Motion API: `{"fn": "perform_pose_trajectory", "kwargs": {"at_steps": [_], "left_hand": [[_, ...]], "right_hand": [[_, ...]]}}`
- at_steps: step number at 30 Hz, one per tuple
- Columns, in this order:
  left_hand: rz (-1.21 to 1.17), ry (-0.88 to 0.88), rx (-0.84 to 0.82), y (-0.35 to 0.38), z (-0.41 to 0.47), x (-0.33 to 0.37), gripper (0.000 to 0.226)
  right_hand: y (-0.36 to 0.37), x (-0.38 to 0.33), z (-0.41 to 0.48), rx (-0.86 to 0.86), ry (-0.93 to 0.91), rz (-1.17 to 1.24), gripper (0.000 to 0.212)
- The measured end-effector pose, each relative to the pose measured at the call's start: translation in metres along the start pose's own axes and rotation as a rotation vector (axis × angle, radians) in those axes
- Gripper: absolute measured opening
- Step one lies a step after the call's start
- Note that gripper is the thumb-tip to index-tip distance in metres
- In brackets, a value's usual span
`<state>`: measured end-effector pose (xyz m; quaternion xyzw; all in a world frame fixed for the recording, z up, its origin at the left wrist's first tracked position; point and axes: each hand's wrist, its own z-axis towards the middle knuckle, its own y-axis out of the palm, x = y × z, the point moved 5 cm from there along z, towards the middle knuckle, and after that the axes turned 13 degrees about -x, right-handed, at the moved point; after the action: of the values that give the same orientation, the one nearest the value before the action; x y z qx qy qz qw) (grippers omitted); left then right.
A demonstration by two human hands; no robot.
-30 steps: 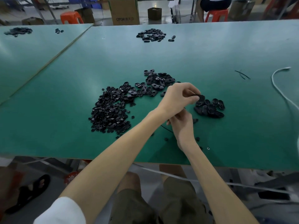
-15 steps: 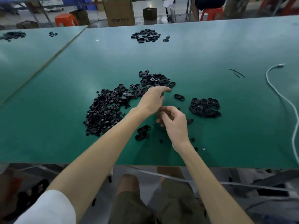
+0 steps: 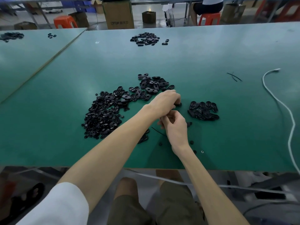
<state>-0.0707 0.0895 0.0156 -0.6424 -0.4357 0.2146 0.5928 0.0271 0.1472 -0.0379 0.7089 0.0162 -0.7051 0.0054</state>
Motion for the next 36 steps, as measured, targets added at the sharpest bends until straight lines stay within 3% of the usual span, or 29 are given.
{"fn": "perform_pose_trajectory", "kwargs": {"at_steps": [4, 31, 36], "left_hand": [[-0.072, -0.031, 0.043, 0.002, -0.004, -0.005, 0.018], [-0.386, -0.096, 0.067, 0.005, -0.008, -0.012, 0.023], [-0.397, -0.109, 0.141, 0.003, -0.012, -0.016, 0.018]], "right_hand": [[-0.001, 0.0, -0.001, 0.007, -0.002, -0.038, 0.01], [-0.001, 0.0, -0.001, 0.011, -0.014, 0.004, 0.007], [0.0, -0.001, -0.002, 0.002, -0.024, 0.007, 0.008]]}}
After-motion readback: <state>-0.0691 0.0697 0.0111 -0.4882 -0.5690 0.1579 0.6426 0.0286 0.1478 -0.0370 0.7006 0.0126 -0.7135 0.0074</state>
